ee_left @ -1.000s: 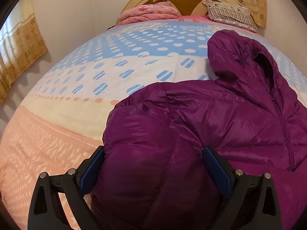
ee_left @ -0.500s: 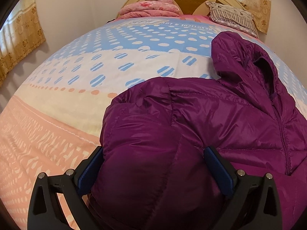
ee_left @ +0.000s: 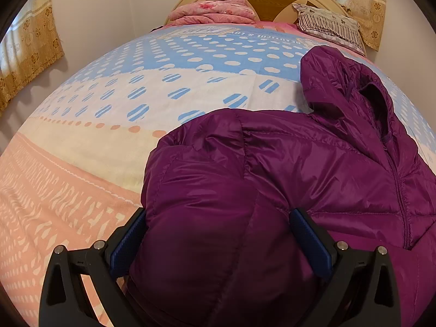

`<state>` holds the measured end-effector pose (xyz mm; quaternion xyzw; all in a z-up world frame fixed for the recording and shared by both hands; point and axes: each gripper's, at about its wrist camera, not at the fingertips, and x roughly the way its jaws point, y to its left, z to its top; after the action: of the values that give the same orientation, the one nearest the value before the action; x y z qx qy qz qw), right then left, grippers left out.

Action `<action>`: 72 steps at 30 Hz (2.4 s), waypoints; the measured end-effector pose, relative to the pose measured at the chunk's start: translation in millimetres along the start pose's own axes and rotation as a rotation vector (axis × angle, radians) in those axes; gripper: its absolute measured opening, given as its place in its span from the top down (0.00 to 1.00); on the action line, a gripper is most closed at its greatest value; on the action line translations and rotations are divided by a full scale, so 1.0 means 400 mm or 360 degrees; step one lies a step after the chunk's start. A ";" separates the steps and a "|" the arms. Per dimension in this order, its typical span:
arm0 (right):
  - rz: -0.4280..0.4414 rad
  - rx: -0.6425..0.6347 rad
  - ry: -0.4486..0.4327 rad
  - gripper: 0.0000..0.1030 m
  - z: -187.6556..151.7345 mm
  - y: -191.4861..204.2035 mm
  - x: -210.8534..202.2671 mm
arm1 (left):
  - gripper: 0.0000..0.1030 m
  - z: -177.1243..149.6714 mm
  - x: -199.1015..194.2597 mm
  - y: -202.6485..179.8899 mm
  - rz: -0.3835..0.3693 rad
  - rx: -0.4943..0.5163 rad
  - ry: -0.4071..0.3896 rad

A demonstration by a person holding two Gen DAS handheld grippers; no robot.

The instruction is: Fold large clothes

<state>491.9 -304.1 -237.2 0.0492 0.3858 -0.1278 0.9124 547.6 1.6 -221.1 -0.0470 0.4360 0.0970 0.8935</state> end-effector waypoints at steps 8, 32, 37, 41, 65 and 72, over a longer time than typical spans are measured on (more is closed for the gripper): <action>0.0004 0.0006 -0.0002 0.70 -0.001 -0.001 -0.001 | 0.01 -0.001 0.000 0.002 0.0005 0.0004 0.0000; 0.0272 -0.0221 0.0122 0.21 0.065 0.036 -0.041 | 0.01 0.094 -0.104 0.012 -0.0278 0.0131 0.0062; 0.0343 -0.0261 0.0000 0.18 0.215 0.065 -0.047 | 0.01 0.240 -0.134 -0.043 -0.0438 0.0123 -0.0161; 0.0434 -0.0204 -0.0058 0.16 0.347 0.096 0.034 | 0.01 0.345 -0.078 -0.121 -0.0325 0.0215 -0.0188; 0.0651 -0.0276 0.0268 0.92 0.534 0.276 0.428 | 0.98 0.455 0.200 -0.292 -0.0491 0.0412 -0.0080; 0.0630 -0.0338 -0.0066 0.93 0.498 0.228 0.229 | 0.98 0.420 -0.019 -0.245 -0.0607 0.0467 -0.0383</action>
<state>715.6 -271.6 -164.5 0.0249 0.3611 0.0940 0.9275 693.6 -66.8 -111.8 0.0134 0.3192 -0.1325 0.9383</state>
